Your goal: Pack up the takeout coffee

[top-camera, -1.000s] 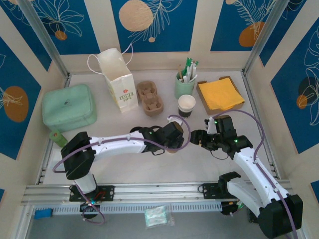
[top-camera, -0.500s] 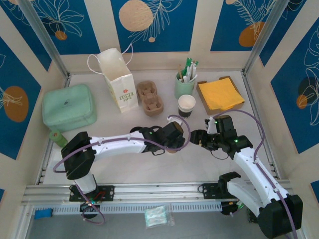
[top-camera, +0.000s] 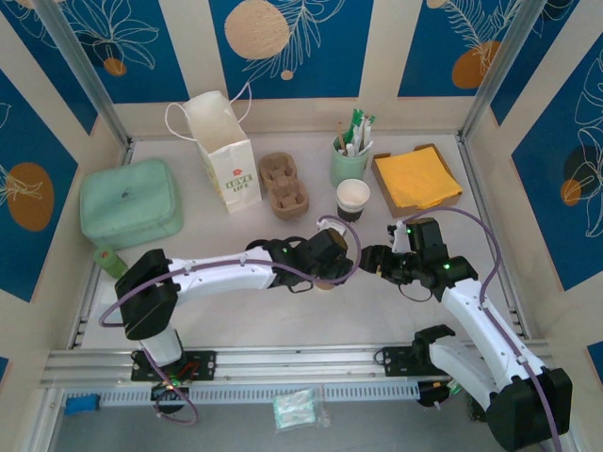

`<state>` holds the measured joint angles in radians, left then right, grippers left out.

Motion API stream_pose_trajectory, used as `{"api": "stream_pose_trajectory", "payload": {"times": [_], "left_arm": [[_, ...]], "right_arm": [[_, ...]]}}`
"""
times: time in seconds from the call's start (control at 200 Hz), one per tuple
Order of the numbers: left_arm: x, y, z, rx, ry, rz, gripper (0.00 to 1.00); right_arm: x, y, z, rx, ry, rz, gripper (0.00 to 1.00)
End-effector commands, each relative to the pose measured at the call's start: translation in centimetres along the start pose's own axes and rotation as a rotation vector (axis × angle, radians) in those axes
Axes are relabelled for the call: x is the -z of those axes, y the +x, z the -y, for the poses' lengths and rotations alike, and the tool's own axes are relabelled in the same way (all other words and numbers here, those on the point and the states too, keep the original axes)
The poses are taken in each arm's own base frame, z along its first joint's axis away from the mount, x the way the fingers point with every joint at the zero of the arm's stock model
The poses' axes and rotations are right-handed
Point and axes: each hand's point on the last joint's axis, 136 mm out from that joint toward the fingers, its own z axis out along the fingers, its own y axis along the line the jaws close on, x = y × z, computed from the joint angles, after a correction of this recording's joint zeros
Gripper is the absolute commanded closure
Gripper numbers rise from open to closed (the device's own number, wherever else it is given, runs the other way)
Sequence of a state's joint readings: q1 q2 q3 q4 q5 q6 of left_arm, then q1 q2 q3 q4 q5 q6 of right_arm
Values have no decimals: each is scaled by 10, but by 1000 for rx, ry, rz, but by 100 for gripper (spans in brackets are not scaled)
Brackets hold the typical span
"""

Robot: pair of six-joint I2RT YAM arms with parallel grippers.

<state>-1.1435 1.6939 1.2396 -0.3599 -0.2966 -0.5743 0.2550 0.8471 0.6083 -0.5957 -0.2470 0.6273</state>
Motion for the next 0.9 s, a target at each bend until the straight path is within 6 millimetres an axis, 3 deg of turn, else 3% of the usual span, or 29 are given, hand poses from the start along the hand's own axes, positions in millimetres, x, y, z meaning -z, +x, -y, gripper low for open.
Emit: {"api": "stream_pose_trajectory", "payload": {"times": [0.0, 0.21, 0.39, 0.705, 0.895], "left_arm": [[26, -23, 11, 28, 47, 59, 18], [43, -35, 10, 62, 66, 98, 13], [50, -35, -12, 118, 46, 98, 11], [43, -8, -60, 218, 20, 28, 8], [37, 2, -72, 254, 36, 5, 8]], "right_arm": [[5, -1, -7, 19, -19, -6, 37], [6, -2, -9, 25, -16, -18, 37], [6, -1, -13, 41, -3, -57, 37], [-10, 0, -32, 128, 32, -129, 37], [-22, 3, -35, 154, 64, -164, 37]]}}
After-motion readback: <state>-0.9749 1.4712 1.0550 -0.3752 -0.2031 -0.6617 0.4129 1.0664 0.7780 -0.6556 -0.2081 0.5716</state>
